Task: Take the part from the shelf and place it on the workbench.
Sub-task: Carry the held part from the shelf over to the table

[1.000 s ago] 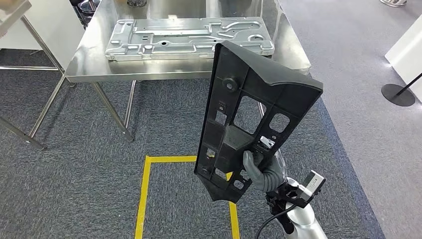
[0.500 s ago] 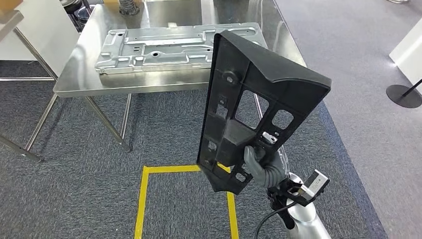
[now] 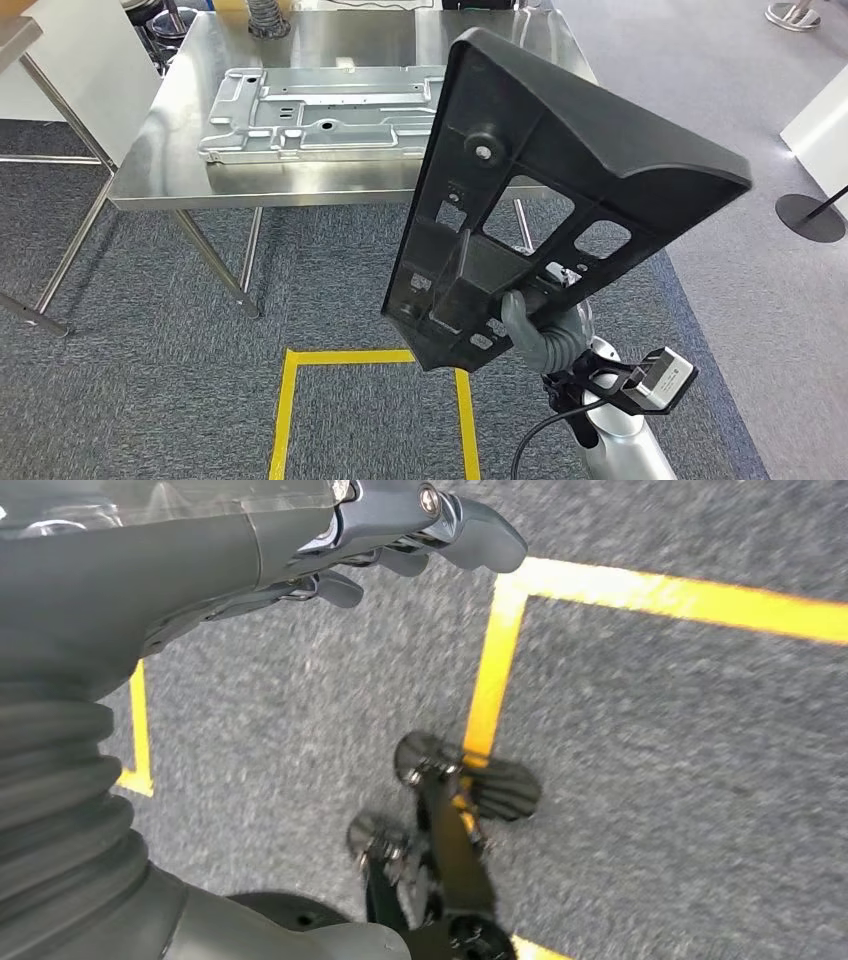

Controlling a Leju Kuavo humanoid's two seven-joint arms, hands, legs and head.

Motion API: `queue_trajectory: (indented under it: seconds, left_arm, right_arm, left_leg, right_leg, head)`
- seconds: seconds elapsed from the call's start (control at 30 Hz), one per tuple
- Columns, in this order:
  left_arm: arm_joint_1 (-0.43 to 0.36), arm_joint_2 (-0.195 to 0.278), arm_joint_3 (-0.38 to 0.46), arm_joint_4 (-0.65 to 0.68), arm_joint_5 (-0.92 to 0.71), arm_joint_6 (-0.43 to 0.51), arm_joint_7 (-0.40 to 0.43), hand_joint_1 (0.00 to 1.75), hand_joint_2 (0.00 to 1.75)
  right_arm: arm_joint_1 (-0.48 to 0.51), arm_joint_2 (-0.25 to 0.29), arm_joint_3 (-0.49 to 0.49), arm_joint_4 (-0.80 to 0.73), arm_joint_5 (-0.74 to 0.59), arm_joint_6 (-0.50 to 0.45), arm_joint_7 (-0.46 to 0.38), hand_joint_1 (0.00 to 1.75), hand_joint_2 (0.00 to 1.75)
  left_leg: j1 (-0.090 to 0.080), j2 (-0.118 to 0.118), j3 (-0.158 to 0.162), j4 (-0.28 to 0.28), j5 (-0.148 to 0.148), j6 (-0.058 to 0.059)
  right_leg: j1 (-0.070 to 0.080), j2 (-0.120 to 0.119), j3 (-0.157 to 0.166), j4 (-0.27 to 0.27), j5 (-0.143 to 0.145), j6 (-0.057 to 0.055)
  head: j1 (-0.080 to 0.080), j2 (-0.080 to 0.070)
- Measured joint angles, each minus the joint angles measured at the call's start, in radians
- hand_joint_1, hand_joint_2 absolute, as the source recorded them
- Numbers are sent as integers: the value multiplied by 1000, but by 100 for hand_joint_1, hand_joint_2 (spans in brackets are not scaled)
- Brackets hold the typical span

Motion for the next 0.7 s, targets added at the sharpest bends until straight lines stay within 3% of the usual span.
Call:
queue_trajectory:
  seconds: [0.07,0.1,0.13,0.17,0.23,0.3,0.43,0.47,0.53,0.6,0.63,0.67,0.7]
  left_arm:
    - [-1,2,1,0,-2,0,-1,0,175]
    - [0,3,1,0,-3,0,-1,0,175]
    - [1,4,1,0,-4,0,0,0,175]
    - [1,4,1,0,-4,0,1,0,175]
    - [0,4,1,0,-7,1,3,0,175]
    - [-3,3,1,0,-10,2,6,0,175]
    - [-5,10,1,0,-18,3,10,0,175]
    - [-6,12,1,0,-20,3,11,0,175]
    - [-8,14,1,0,-24,3,13,0,175]
    - [-5,16,1,0,-27,3,15,0,175]
    - [-4,18,1,0,-29,4,15,0,175]
    - [-2,18,1,0,-31,4,16,0,175]
    - [-1,19,1,0,-34,4,16,0,175]
  right_arm:
    - [-1,-2,-2,-1,-1,1,1,175,175]
    - [0,-2,-2,-1,-1,1,2,175,175]
    - [1,-3,-2,-1,-1,1,3,175,175]
    - [2,-3,-2,-1,-1,0,3,175,175]
    - [3,-3,-3,-1,-2,-2,1,175,175]
    - [5,-3,-6,-3,-2,-7,-5,175,175]
    - [12,0,-16,-23,-6,-19,-48,175,175]
    - [13,2,-19,-29,-11,-17,-55,175,175]
    - [15,5,-25,-37,-30,-7,-60,175,175]
    - [22,7,-31,-40,-49,5,-63,175,175]
    - [26,7,-35,-41,-54,10,-65,175,175]
    - [29,8,-39,-41,-56,13,-66,175,175]
    - [32,9,-41,-42,-56,15,-67,175,175]
  left_leg:
    - [-4,-1,13,0,-15,4]
    - [-6,-1,23,0,-23,5]
    - [-8,-2,35,0,-33,5]
    - [-11,-3,49,0,-43,5]
    - [-16,-3,73,-2,-64,2]
    - [-16,-4,88,-7,-78,-5]
    - [-17,-3,97,22,-72,-28]
    - [-16,-2,80,57,-80,-33]
    - [-9,-1,12,166,-123,-44]
    - [-1,-1,-54,247,-165,-54]
    - [3,-1,-68,245,-161,-59]
    - [7,-1,-66,209,-133,-62]
    - [11,-4,-52,148,-85,-67]
  right_leg:
    - [0,0,-87,110,-48,3]
    - [0,0,-115,128,-60,2]
    - [2,0,-126,113,-50,-1]
    - [4,0,-121,65,-18,-8]
    - [15,1,-94,-61,85,-29]
    - [25,4,-78,-133,145,-44]
    - [19,6,-35,-172,148,-58]
    - [16,6,-21,-179,144,-62]
    - [13,9,-2,-185,128,-65]
    - [11,19,15,-185,112,-62]
    - [9,25,25,-184,103,-59]
    - [6,32,37,-183,95,-55]
    - [4,38,48,-182,85,-51]
  head:
    - [1,0]
    - [1,0]
    - [1,0]
    - [1,0]
    - [-2,0]
    - [-5,0]
    - [-8,0]
    - [-10,0]
    - [-14,0]
    - [-14,0]
    - [-14,0]
    - [-14,0]
    - [-14,0]
